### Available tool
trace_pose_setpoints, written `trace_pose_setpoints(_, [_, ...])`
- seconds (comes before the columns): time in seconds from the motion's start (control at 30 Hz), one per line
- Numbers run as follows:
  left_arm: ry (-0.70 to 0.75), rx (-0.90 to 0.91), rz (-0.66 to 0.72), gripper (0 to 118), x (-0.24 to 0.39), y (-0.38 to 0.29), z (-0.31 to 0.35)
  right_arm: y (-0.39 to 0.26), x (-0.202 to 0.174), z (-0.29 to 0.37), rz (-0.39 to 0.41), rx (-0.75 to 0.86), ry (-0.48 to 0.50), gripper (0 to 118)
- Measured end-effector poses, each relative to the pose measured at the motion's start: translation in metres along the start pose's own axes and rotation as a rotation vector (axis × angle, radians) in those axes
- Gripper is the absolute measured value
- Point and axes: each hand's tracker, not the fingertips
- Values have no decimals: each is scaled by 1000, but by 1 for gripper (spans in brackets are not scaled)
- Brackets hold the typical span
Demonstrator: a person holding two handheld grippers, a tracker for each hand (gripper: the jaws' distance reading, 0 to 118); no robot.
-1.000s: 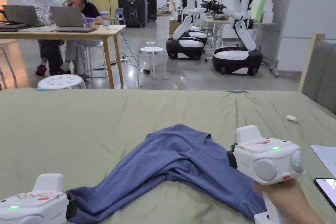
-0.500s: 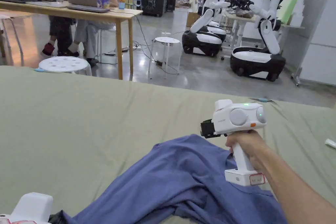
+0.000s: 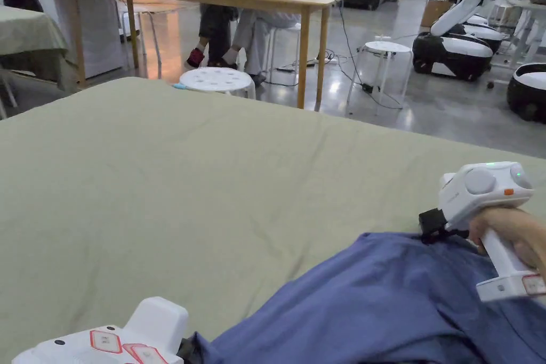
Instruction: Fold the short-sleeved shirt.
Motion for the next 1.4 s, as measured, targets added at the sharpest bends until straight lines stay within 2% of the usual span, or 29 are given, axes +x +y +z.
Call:
trace_pose_setpoints(0.03, [2, 1, 2, 1, 0, 0, 1, 1, -2, 1, 3, -1, 7, 53])
trace_pose_setpoints(0.1, [4, 5, -3, 1, -1, 0, 1, -7, -15, 12, -1, 3, 47, 10])
trace_pose_setpoints(0.13, [4, 4, -3, 1, 0, 0, 1, -8, -20, 15, 16, 10, 54, 3])
trace_pose_setpoints(0.2, [4, 7, -5, 1, 0, 0, 1, -14, -32, 22, 55, 21, -12, 3])
trace_pose_setpoints(0.33, [-4, 22, 10, 1, 1, 0, 7, -27, -37, 58, 15, 100, -30, 3])
trace_pose_setpoints(0.47, [4, 48, 16, 1, 2, 6, 16, -41, -23, 120, -17, 252, -56, 3])
trace_pose_setpoints(0.63, [17, 127, 28, 1, 8, 36, 45, -81, -13, 233, -70, 434, -48, 3])
trace_pose_setpoints(0.7, [5, 167, 50, 1, 8, 53, 62, -97, -13, 275, -48, 485, -83, 3])
trace_pose_setpoints(0.87, [17, 275, 45, 1, 14, 122, 104, -114, -19, 369, 27, 621, -294, 3])
trace_pose_setpoints(1.0, [109, 340, -14, 1, 28, 192, 127, -106, -13, 423, 0, 671, -455, 3])
trace_pose_setpoints(1.1, [120, 346, 7, 1, 40, 242, 141, -98, -3, 451, -48, 707, -495, 3])
trace_pose_setpoints(1.2, [86, 369, 29, 1, 53, 288, 155, -88, 9, 469, -98, 733, -490, 3])
trace_pose_setpoints(1.4, [179, 473, -9, 1, 66, 377, 191, -54, 47, 509, -167, 802, -582, 3])
